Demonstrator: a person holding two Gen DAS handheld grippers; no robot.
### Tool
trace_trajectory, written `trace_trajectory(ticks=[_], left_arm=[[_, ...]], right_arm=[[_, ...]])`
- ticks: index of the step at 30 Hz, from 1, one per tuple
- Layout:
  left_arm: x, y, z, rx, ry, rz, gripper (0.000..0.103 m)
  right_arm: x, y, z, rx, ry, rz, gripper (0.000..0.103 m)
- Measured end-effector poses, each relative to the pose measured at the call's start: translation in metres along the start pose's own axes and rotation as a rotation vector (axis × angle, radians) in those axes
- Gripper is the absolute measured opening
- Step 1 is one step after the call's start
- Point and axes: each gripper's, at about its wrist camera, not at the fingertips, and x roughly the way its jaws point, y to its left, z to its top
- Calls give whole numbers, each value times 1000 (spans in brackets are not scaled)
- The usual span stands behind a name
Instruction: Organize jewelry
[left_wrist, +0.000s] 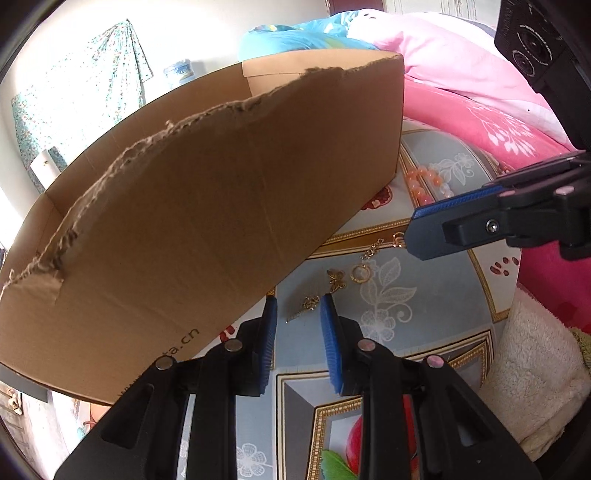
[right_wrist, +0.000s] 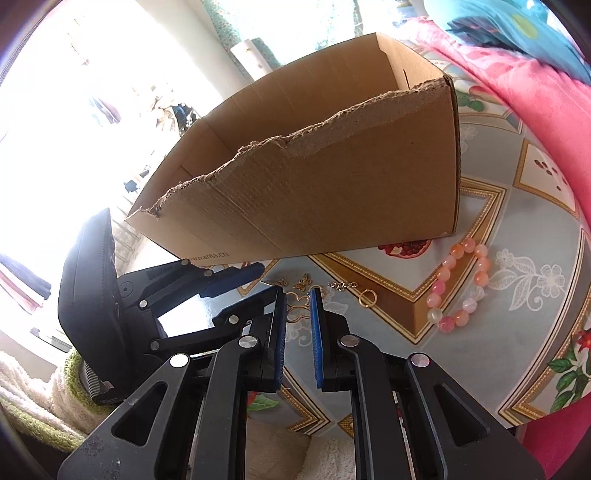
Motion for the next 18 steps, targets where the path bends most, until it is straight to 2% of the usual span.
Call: trace_trajectory(ticks=[4, 7, 8, 18], left_arm=[[3, 10, 4, -28, 25, -45, 23], [3, 10, 5, -29, 37, -47, 3], [2, 8, 3, -23, 39, -41, 1], [-24, 12, -3, -100, -25, -59, 1]], right_arm=[[-12, -5, -3, 19, -10, 16, 11], [-15, -1, -7, 27, -15, 21, 11], [-16, -3, -8, 30, -18, 24, 11], [-49, -13, -17, 21, -63, 33, 11]])
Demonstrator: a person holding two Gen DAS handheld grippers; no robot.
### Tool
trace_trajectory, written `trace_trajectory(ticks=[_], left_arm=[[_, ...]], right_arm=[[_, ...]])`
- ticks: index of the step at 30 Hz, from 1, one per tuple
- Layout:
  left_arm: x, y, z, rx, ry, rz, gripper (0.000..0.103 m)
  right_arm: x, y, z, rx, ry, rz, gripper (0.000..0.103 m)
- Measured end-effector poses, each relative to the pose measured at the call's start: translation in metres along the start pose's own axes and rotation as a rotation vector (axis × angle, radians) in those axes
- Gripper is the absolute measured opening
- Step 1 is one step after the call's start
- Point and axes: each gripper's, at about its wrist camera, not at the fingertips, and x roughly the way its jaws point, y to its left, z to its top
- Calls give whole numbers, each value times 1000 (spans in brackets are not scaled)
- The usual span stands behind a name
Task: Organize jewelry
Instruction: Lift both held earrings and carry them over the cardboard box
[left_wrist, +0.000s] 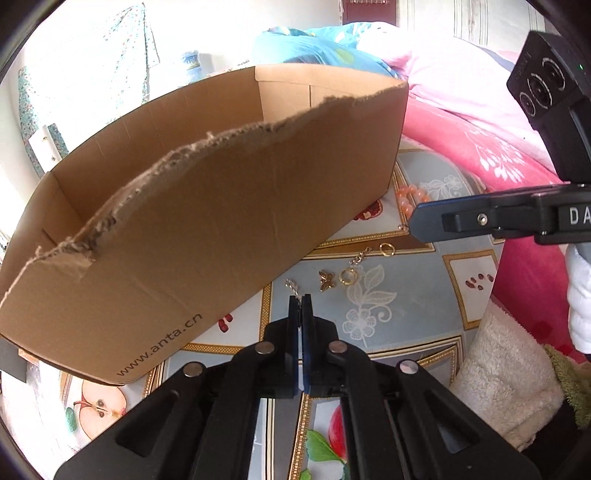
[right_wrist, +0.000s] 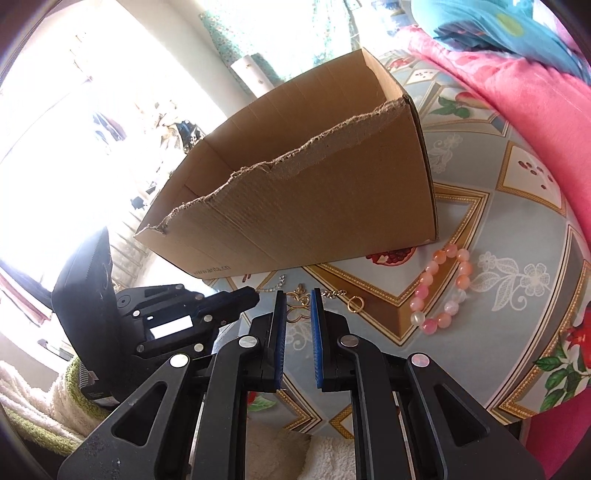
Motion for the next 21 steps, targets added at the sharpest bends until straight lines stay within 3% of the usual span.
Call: trace_trajectory(ticks=[7, 14, 18, 21], left_arm=[[-52, 7, 14, -74, -117, -72, 1], [-107, 25, 58, -88, -270, -99, 1], [-107, 53, 84, -103, -248, -73, 1], [-85, 75, 100, -115, -175, -58, 1]], right_arm=[[-22, 22, 10, -59, -81, 5, 11], [-54, 59, 49, -192, -208, 27, 11], [-48, 71, 85, -255, -215, 40, 11], [-22, 69, 115, -251, -135, 54, 11]])
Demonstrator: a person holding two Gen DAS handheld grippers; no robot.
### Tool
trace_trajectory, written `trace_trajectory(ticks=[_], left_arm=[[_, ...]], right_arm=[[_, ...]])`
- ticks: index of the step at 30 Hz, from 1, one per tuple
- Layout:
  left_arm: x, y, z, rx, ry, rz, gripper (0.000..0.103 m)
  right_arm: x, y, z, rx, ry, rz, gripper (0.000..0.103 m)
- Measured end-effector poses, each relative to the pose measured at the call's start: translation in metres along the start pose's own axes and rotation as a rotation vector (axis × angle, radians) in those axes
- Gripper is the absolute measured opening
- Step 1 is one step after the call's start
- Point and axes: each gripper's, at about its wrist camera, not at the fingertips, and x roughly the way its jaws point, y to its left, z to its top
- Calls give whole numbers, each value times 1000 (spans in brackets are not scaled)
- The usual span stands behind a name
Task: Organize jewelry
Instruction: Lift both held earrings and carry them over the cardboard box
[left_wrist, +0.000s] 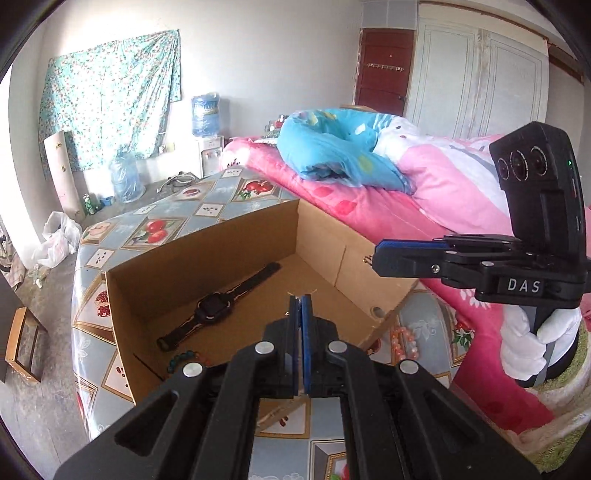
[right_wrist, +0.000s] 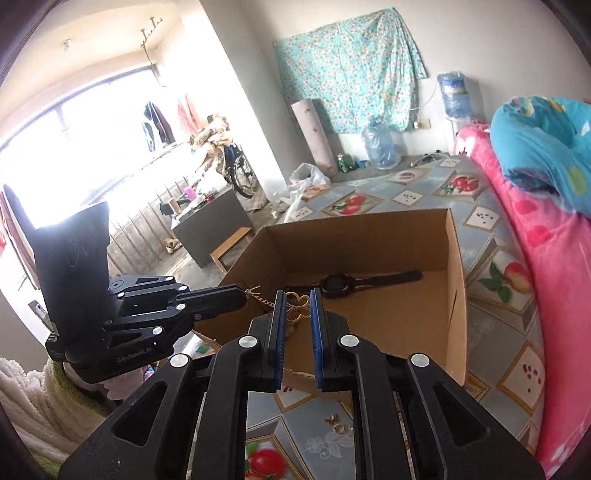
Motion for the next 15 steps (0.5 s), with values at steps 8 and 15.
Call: trace_trajectory(ticks=[8, 15], left_arm=[[90, 49, 14, -61, 268, -28, 1], [131, 77, 16, -209, 430, -88, 4]], right_arm=[[96, -38, 33, 66, 291, 16, 11], [133, -49, 39, 84, 407, -50, 11]])
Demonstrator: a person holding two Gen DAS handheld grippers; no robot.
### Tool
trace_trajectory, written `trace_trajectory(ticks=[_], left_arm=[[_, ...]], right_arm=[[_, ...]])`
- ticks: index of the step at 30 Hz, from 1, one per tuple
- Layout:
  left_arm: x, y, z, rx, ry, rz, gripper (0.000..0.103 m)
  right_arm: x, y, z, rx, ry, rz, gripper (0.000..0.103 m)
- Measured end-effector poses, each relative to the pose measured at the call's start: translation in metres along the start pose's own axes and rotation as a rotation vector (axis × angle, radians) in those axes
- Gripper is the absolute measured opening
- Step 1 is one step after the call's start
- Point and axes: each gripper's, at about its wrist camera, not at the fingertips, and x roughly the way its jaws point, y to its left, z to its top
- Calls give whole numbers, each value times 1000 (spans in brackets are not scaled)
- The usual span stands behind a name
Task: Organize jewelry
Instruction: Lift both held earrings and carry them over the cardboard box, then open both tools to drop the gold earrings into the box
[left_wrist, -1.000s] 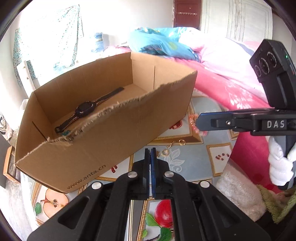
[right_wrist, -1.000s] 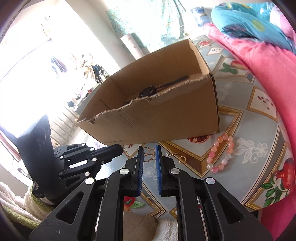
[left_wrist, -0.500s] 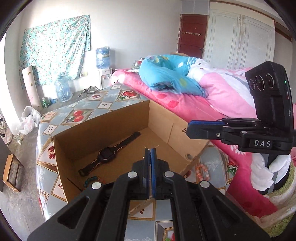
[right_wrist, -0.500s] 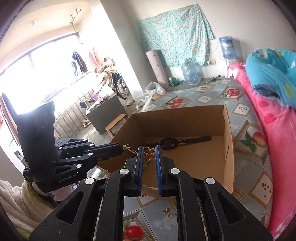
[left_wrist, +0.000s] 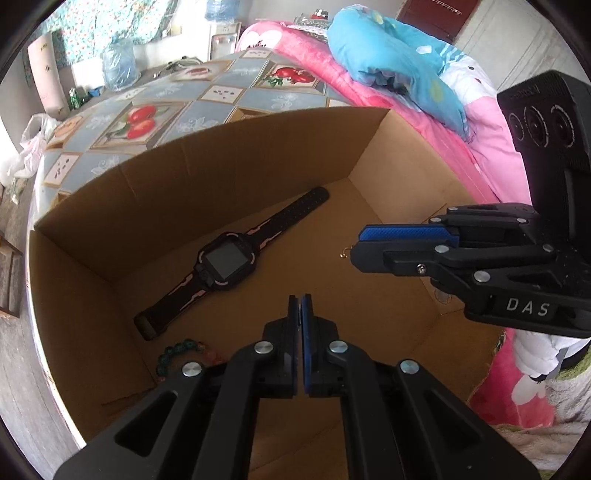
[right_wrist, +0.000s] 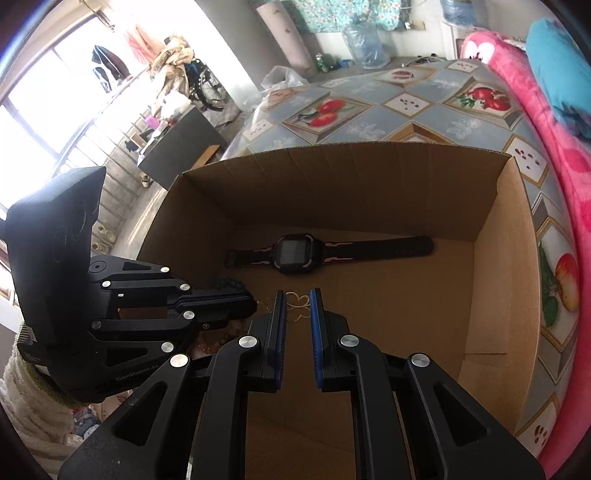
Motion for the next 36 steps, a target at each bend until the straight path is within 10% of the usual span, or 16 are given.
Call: trace_trajectory(ticks=[3, 36], left_arm=[[3, 13, 2, -82, 16, -36, 22], [2, 24, -1, -138, -3, -96, 25]], right_arm=[[3, -4, 2, 7, 16, 3, 11], [-17, -24, -6, 0, -123, 13, 14]])
